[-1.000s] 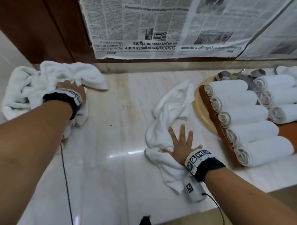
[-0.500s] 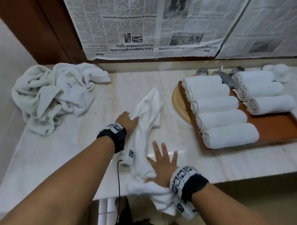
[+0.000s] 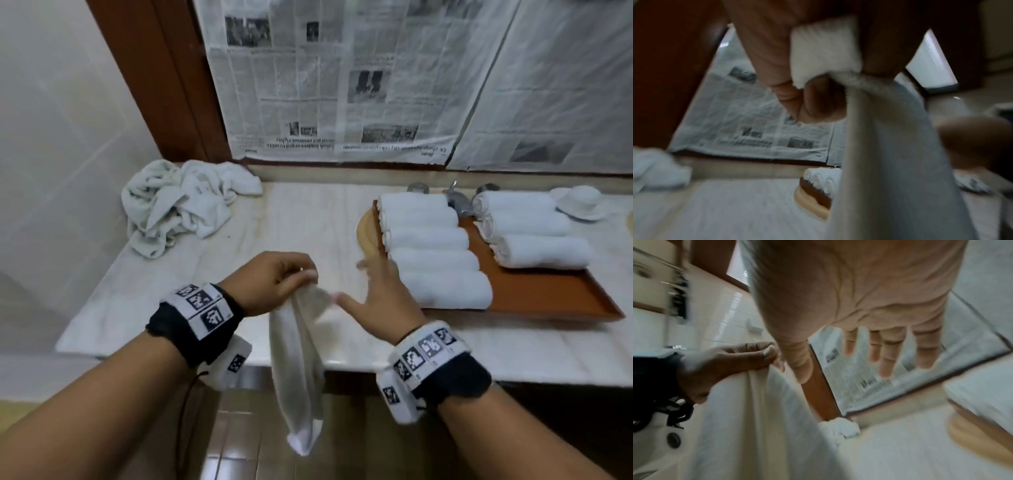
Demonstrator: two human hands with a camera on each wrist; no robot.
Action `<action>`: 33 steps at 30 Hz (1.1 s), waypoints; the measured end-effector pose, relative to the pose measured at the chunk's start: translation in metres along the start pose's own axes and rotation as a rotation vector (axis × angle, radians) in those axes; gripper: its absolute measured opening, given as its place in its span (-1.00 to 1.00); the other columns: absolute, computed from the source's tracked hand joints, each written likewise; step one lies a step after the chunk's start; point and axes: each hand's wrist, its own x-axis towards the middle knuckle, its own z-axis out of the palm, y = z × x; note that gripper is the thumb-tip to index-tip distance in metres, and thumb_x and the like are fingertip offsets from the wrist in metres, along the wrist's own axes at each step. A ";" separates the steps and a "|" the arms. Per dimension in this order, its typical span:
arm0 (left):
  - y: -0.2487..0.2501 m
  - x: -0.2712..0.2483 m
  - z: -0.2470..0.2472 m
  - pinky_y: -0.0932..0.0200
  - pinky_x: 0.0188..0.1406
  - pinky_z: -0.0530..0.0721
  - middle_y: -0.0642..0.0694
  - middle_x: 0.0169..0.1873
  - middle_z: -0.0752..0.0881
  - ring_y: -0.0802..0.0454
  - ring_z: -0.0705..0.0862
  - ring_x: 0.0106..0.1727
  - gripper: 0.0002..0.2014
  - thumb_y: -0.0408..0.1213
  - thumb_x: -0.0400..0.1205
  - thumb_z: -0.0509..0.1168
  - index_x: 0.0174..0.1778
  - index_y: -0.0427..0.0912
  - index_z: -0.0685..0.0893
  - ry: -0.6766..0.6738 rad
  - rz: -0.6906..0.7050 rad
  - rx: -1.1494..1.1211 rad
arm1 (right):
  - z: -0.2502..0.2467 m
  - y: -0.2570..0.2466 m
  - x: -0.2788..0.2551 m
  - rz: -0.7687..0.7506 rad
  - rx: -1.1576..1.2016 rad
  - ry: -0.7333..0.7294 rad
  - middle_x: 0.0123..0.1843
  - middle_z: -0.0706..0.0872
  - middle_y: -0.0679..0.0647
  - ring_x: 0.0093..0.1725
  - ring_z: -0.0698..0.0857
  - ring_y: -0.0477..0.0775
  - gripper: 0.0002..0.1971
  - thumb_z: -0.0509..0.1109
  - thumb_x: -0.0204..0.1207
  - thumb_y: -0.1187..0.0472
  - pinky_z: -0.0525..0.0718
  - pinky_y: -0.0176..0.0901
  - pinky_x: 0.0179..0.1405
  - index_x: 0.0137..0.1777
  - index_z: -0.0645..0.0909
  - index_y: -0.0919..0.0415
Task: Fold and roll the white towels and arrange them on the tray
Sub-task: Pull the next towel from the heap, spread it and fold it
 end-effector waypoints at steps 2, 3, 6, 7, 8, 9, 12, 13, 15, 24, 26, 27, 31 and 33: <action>0.022 -0.012 -0.015 0.16 -0.13 0.65 0.09 -0.25 0.75 0.09 0.72 -0.18 -0.83 -0.08 0.73 0.24 -0.10 0.05 0.71 -0.061 0.103 0.064 | -0.019 -0.025 0.000 -0.254 0.033 -0.065 0.55 0.22 0.01 0.53 0.36 0.05 -0.18 0.50 0.40 -0.20 0.42 0.01 0.52 0.61 0.19 -0.17; 0.032 -0.019 -0.022 0.21 -0.13 0.63 0.10 -0.25 0.75 0.11 0.72 -0.18 -0.85 -0.13 0.74 0.26 -0.10 0.02 0.71 -0.049 0.156 0.059 | -0.022 -0.039 -0.002 -0.359 0.017 -0.144 0.59 0.20 -0.01 0.59 0.30 0.07 -0.16 0.47 0.38 -0.19 0.35 0.02 0.57 0.63 0.18 -0.23; 0.053 -0.043 -0.050 0.32 -0.17 0.57 0.09 -0.27 0.71 0.15 0.68 -0.22 -0.88 -0.19 0.73 0.29 -0.08 -0.09 0.69 0.034 0.273 0.035 | -0.017 -0.069 -0.012 -0.429 0.064 -0.379 0.52 0.42 -0.07 0.52 0.39 -0.04 -0.45 0.47 0.49 -0.10 0.36 -0.05 0.52 0.48 0.52 -0.10; 0.054 -0.052 -0.061 0.27 -0.18 0.60 0.07 -0.27 0.70 0.11 0.67 -0.23 -0.87 -0.15 0.72 0.28 -0.07 -0.09 0.66 0.059 0.284 0.043 | -0.014 -0.078 -0.019 -0.376 0.142 -0.440 0.39 0.55 -0.11 0.39 0.49 -0.12 -0.57 0.47 0.54 -0.07 0.42 -0.09 0.44 0.38 0.61 -0.01; 0.053 -0.060 -0.071 0.17 -0.19 0.63 0.05 -0.27 0.70 0.07 0.67 -0.23 -0.84 -0.08 0.71 0.27 -0.06 -0.08 0.63 0.087 0.279 0.056 | -0.009 -0.088 -0.026 -0.320 0.237 -0.490 0.22 0.62 -0.14 0.22 0.56 -0.18 -0.62 0.45 0.55 -0.11 0.48 -0.13 0.30 0.27 0.63 0.08; 0.049 -0.069 -0.081 0.07 -0.18 0.66 0.02 -0.27 0.69 0.02 0.68 -0.22 -0.81 -0.02 0.69 0.25 -0.05 -0.06 0.61 0.119 0.266 0.067 | -0.004 -0.099 -0.034 -0.288 0.298 -0.512 0.09 0.63 -0.14 0.09 0.58 -0.18 -0.55 0.43 0.52 -0.21 0.51 -0.13 0.17 0.19 0.61 0.13; 0.038 -0.091 -0.099 0.05 -0.18 0.66 0.04 -0.30 0.66 0.06 0.64 -0.24 -0.80 0.00 0.65 0.34 -0.07 -0.05 0.58 0.196 0.265 0.133 | 0.018 -0.129 -0.052 -0.282 0.304 -0.389 0.05 0.70 -0.18 0.04 0.69 -0.18 -0.48 0.42 0.41 -0.38 0.64 -0.22 0.06 0.20 0.59 -0.05; 0.037 -0.096 -0.102 0.12 -0.20 0.62 0.06 -0.32 0.64 0.10 0.60 -0.27 -0.80 -0.03 0.63 0.39 -0.08 -0.06 0.58 0.208 0.283 0.184 | 0.027 -0.137 -0.055 -0.281 0.289 -0.272 -0.03 0.71 -0.16 -0.04 0.70 -0.19 -0.67 0.45 0.48 -0.24 0.63 -0.24 -0.04 0.10 0.61 -0.07; 0.032 -0.105 -0.108 0.22 -0.27 0.52 0.07 -0.37 0.61 0.12 0.53 -0.32 -0.79 -0.06 0.60 0.45 -0.10 -0.08 0.59 0.224 0.299 0.259 | 0.037 -0.153 -0.058 -0.279 0.245 0.000 -0.26 0.67 -0.06 -0.27 0.64 -0.12 -0.91 0.35 0.60 0.15 0.52 -0.19 -0.23 -0.15 0.57 0.03; -0.019 -0.125 -0.124 -0.05 -0.04 0.58 -0.08 -0.16 0.60 -0.18 0.63 -0.05 -0.88 -0.23 0.68 0.26 -0.18 0.03 0.59 0.060 0.027 0.442 | 0.037 -0.194 -0.072 -0.258 0.102 0.257 -0.47 0.47 -0.03 -0.46 0.47 -0.06 -0.89 0.15 0.61 0.33 0.36 -0.12 -0.45 -0.08 0.46 0.13; -0.028 -0.131 -0.130 -0.13 -0.03 0.61 -0.15 -0.13 0.58 -0.23 0.61 -0.04 -0.87 -0.27 0.57 0.19 -0.29 -0.01 0.52 0.042 -0.071 0.507 | 0.028 -0.204 -0.078 -0.285 0.162 0.232 -0.48 0.47 -0.08 -0.48 0.44 -0.11 -0.86 0.17 0.62 0.33 0.35 -0.23 -0.47 -0.11 0.50 0.14; -0.032 -0.135 -0.133 -0.13 -0.09 0.63 -0.15 -0.19 0.60 -0.25 0.62 -0.08 -0.88 -0.26 0.47 0.12 -0.38 -0.02 0.46 0.045 -0.105 0.501 | 0.024 -0.208 -0.082 -0.306 0.192 0.214 -0.45 0.50 -0.09 -0.46 0.46 -0.13 -0.86 0.20 0.64 0.30 0.39 -0.23 -0.43 -0.12 0.52 0.12; -0.034 -0.146 -0.138 0.07 -0.39 0.44 -0.09 -0.55 0.54 -0.18 0.53 -0.36 -0.88 -0.30 0.21 -0.03 -0.62 -0.10 0.37 0.212 -0.128 0.402 | 0.011 -0.203 -0.092 -0.327 0.010 -0.029 -0.13 0.70 -0.16 -0.13 0.65 -0.16 -0.77 0.51 0.52 -0.09 0.56 -0.27 -0.10 -0.03 0.54 -0.05; -0.029 -0.151 -0.143 0.08 -0.37 0.47 -0.11 -0.55 0.57 -0.17 0.52 -0.37 -0.86 -0.30 0.21 -0.02 -0.63 -0.09 0.39 0.298 -0.128 0.374 | 0.005 -0.188 -0.091 -0.315 -0.195 -0.118 -0.09 0.71 -0.14 -0.06 0.66 -0.09 -0.79 0.50 0.53 -0.07 0.55 -0.16 -0.04 -0.04 0.56 -0.04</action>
